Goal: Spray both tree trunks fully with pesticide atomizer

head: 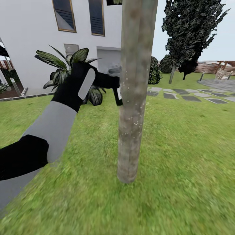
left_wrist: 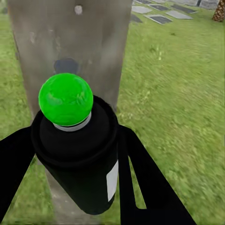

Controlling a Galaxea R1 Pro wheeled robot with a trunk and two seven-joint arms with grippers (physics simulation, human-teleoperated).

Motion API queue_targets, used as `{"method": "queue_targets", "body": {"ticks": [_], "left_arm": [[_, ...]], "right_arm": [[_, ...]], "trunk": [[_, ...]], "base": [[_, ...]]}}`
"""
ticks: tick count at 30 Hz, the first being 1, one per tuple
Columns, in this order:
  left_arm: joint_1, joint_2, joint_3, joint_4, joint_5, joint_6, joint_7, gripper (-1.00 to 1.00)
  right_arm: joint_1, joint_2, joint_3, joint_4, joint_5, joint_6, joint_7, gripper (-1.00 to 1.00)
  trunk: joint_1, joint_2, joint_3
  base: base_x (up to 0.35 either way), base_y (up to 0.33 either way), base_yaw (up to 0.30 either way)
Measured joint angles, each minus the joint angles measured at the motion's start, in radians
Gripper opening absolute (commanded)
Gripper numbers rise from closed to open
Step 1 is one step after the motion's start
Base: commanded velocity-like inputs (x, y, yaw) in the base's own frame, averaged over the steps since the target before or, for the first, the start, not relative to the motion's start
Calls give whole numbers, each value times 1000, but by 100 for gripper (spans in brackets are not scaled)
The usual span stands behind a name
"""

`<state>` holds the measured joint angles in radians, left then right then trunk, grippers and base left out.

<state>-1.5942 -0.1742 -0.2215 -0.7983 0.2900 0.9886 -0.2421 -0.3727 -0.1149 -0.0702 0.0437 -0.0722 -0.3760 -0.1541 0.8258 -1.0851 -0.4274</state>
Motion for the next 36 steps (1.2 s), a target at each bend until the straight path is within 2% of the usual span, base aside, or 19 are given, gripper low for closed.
{"method": "queue_targets", "body": {"ticks": [1, 2, 4, 6, 11, 15, 19, 25, 27, 30, 33, 36], "left_arm": [[-43, 0, 1, 39, 39, 2, 2, -100], [-63, 0, 1, 57, 50, 2, 3, -100], [-139, 0, 2, 121, 125, 2, 3, -100], [-251, 0, 3, 203, 181, 3, 3, -100], [-315, 0, 3, 248, 199, 3, 3, -100], [-320, 0, 8, 254, 200, 2, 3, -100], [-320, 0, 13, 341, 197, 1, 1, -100], [-320, 0, 15, 545, 195, -8, -73, -100], [-321, 0, 17, 593, 195, -20, -106, -100], [-320, 0, 18, 636, 185, -31, -124, -100], [-321, 0, 20, 698, 185, -75, -134, -100], [-320, 0, 28, 723, 188, -99, -261, -100]], "right_arm": [[0, 0, 0, 0, 0, 0, 0, 100], [0, 0, 0, 0, 0, 0, 0, 100], [0, 0, 0, 0, 0, 0, 0, 100], [0, 0, 0, 0, 0, 0, 0, 100], [0, 0, 0, 0, 0, 0, 0, 100], [0, 0, 0, 0, 0, 0, 0, 100], [0, 0, 0, 1, 0, 0, 0, 100], [0, 0, 0, 0, 0, 0, 0, 100], [0, 0, 0, 1, 0, 0, 0, 100], [0, 0, 0, 0, 0, 0, 0, 100], [0, 0, 0, 0, 0, 0, 0, 100], [0, 0, 0, 1, 0, 0, 0, 100]], "trunk": [[0, 0, 0], [0, 0, 0], [0, 0, 0], [-1, 0, 0], [0, 0, 0], [0, 0, 0], [0, 0, 0], [0, 0, 0], [0, 0, 0], [0, 0, 0], [0, 0, 0], [0, 0, 0]], "base": [[-1, 0, 0], [0, 0, 0], [0, 0, 0], [0, 0, 0], [0, 0, 0], [0, 0, 0], [0, 0, 0], [0, 0, 0], [0, 0, 0], [0, 0, 0], [0, 0, 0], [0, 0, 0]]}}
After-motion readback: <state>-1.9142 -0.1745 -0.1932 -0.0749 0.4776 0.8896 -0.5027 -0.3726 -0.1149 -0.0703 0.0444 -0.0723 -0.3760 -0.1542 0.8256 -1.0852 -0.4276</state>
